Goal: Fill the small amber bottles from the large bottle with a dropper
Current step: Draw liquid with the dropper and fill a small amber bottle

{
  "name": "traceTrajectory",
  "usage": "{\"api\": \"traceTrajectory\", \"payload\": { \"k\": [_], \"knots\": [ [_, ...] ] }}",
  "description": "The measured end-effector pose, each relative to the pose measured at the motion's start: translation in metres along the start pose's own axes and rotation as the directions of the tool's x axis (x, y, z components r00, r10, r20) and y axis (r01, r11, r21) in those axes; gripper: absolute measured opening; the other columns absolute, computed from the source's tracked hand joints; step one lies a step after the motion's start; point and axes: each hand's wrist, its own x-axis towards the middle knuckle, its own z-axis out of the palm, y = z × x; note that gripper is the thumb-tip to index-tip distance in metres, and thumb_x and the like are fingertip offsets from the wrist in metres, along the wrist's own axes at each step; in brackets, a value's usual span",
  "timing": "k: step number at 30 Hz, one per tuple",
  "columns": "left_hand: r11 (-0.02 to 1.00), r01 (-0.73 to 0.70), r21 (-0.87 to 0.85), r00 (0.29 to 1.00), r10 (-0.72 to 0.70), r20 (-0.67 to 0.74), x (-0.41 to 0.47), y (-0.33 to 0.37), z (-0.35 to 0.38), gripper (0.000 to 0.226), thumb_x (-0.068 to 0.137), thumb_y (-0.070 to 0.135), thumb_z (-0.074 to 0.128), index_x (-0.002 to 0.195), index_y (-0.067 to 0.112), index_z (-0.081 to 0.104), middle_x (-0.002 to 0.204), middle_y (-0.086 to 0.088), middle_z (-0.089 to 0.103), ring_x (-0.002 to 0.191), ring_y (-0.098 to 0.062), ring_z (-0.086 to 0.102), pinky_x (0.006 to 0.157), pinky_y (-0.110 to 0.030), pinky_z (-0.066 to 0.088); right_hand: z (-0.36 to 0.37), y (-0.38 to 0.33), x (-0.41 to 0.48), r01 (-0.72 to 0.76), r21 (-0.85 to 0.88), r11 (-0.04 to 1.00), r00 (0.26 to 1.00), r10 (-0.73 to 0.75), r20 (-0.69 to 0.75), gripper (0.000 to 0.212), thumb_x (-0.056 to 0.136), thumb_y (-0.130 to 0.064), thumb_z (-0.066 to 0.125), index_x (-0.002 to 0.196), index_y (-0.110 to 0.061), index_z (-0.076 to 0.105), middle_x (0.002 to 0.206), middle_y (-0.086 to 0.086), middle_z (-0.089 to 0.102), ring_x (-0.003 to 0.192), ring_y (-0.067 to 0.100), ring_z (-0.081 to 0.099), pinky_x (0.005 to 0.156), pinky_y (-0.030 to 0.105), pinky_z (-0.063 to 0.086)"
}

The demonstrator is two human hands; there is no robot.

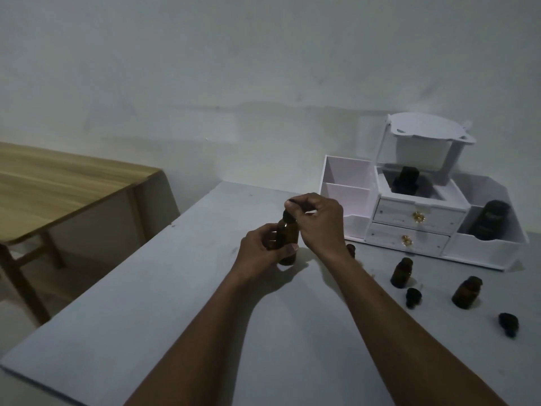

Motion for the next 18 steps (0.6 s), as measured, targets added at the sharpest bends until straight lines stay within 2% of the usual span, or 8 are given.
{"api": "traceTrajectory", "payload": {
  "k": [2, 4, 7, 9, 11, 14, 16, 18],
  "knots": [
    [0.999, 0.031, -0.031, 1.000, -0.031, -0.004, -0.001, 0.002, 0.000, 0.052, 0.073, 0.019, 0.091, 0.120, 0.022, 0.069, 0.115, 0.002, 0.074, 0.108, -0.023, 0.068, 0.094, -0.050, 0.057, -0.002, -0.002, -0.001, -0.014, 0.029, 0.999, 1.000, 0.014, -0.008, 0.010, 0.085, -0.021, 0.075, 0.093, -0.016, 0.078, 0.084, -0.010, 0.071, 0.076, -0.007, 0.064, 0.067, -0.001, 0.045],
    [0.999, 0.031, -0.017, 1.000, -0.031, -0.006, -0.002, 0.004, 0.001, 0.052, 0.074, 0.020, 0.090, 0.122, 0.021, 0.068, 0.115, 0.003, 0.074, 0.109, -0.022, 0.068, 0.098, -0.052, 0.055, -0.007, -0.007, 0.001, -0.025, 0.070, 0.997, 0.999, 0.026, -0.021, 0.012, 0.084, -0.025, 0.076, 0.094, -0.017, 0.078, 0.085, -0.010, 0.074, 0.078, -0.002, 0.068, 0.069, 0.005, 0.049],
    [0.998, 0.031, 0.059, 0.999, -0.030, -0.021, -0.004, 0.008, 0.002, 0.055, 0.079, 0.021, 0.087, 0.129, 0.021, 0.063, 0.124, 0.005, 0.068, 0.113, -0.020, 0.063, 0.104, -0.045, 0.050, -0.015, -0.019, 0.011, -0.011, 0.113, 0.994, 1.000, 0.013, -0.020, 0.016, 0.086, -0.027, 0.074, 0.097, -0.016, 0.077, 0.081, -0.008, 0.076, 0.076, -0.001, 0.070, 0.069, 0.006, 0.050],
    [0.997, 0.014, 0.079, 1.000, -0.012, -0.020, -0.007, 0.013, 0.001, 0.057, 0.079, 0.019, 0.086, 0.130, 0.021, 0.060, 0.124, 0.006, 0.065, 0.110, -0.018, 0.061, 0.099, -0.035, 0.050, -0.023, -0.029, 0.019, 0.014, 0.125, 0.992, 0.999, -0.009, -0.044, 0.016, 0.087, -0.027, 0.073, 0.098, -0.015, 0.077, 0.079, -0.009, 0.075, 0.076, -0.003, 0.070, 0.068, 0.004, 0.049],
    [0.994, -0.021, 0.109, 0.999, 0.024, -0.026, -0.010, 0.015, 0.000, 0.061, 0.077, 0.022, 0.088, 0.130, 0.025, 0.057, 0.120, 0.008, 0.062, 0.105, -0.014, 0.059, 0.089, -0.026, 0.049, -0.032, -0.038, 0.025, 0.039, 0.136, 0.990, 0.997, -0.030, -0.068, 0.017, 0.088, -0.027, 0.072, 0.098, -0.015, 0.077, 0.080, -0.008, 0.076, 0.076, -0.001, 0.071, 0.071, 0.008, 0.052],
    [0.995, -0.017, 0.096, 0.993, 0.028, -0.114, -0.015, 0.014, -0.001, 0.080, 0.069, 0.032, 0.093, 0.138, 0.033, 0.053, 0.127, 0.008, 0.058, 0.112, -0.016, 0.057, 0.089, -0.031, 0.049, -0.046, -0.047, 0.031, 0.078, 0.170, 0.982, 0.991, -0.058, -0.117, 0.014, 0.089, -0.025, 0.071, 0.097, -0.014, 0.076, 0.081, -0.006, 0.076, 0.075, 0.000, 0.071, 0.074, 0.010, 0.052],
    [0.997, -0.013, 0.083, 0.980, 0.029, -0.197, -0.020, 0.012, -0.003, 0.073, 0.067, 0.030, 0.094, 0.129, 0.036, 0.055, 0.125, 0.009, 0.058, 0.109, -0.016, 0.059, 0.087, -0.030, 0.051, -0.057, -0.051, 0.033, 0.091, 0.191, 0.977, 0.987, -0.063, -0.148, 0.013, 0.090, -0.023, 0.070, 0.098, -0.014, 0.074, 0.082, -0.006, 0.075, 0.076, 0.000, 0.071, 0.073, 0.008, 0.051],
    [0.997, 0.016, 0.071, 0.966, 0.003, -0.260, -0.027, 0.011, -0.006, 0.059, 0.070, 0.026, 0.093, 0.117, 0.032, 0.058, 0.119, 0.003, 0.063, 0.100, -0.014, 0.062, 0.084, -0.033, 0.055, -0.067, -0.051, 0.032, 0.094, 0.195, 0.976, 0.984, -0.061, -0.170, 0.009, 0.091, -0.024, 0.069, 0.097, -0.018, 0.072, 0.081, -0.010, 0.074, 0.077, -0.001, 0.071, 0.074, 0.012, 0.054]
  ]
}}
